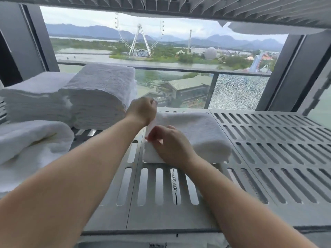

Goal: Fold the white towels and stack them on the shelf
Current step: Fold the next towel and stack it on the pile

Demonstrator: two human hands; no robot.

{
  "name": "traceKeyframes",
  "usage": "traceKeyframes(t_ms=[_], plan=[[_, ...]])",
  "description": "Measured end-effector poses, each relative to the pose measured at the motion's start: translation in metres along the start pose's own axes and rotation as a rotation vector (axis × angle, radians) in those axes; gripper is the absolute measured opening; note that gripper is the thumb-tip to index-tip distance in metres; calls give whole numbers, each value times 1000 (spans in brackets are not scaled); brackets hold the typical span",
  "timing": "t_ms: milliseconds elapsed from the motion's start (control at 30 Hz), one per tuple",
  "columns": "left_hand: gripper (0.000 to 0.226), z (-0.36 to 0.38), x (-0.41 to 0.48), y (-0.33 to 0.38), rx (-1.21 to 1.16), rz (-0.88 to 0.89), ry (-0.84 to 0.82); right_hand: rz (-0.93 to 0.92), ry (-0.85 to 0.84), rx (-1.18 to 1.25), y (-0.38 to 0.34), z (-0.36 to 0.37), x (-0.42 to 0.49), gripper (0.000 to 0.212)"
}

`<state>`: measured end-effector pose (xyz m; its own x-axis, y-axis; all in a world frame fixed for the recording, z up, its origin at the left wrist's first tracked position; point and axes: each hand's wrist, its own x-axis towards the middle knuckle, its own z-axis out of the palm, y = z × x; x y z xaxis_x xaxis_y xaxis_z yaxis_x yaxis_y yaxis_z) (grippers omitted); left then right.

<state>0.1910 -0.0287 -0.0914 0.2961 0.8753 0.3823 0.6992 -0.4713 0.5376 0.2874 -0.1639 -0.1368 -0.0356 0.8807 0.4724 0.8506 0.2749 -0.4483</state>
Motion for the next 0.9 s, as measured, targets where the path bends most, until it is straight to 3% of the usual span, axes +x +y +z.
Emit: traceKeyframes(t_ms=[100,200,333,433,533,700,900], plan=[[22,10,9,12,-44,107,-215,-131,10,-110,-5,8,-11,19],[34,26,5,12,142,166,-433,-142,33,-87,-7,7,-17,20],[40,33,-2,3,342,126,-494,-156,67,-24,-5,1,-34,23],[38,27,-13,8,440,123,-463,-139,183,-61,-6,-8,-44,18],[48,23,-25,18,549,86,-411,-48,331,-139,-1,-20,-49,12],[53,11,-50,33,704,-10,-423,141,366,-173,10,-39,-59,15],[58,-15,-75,42,569,-104,-515,486,151,-287,17,-63,-67,51]])
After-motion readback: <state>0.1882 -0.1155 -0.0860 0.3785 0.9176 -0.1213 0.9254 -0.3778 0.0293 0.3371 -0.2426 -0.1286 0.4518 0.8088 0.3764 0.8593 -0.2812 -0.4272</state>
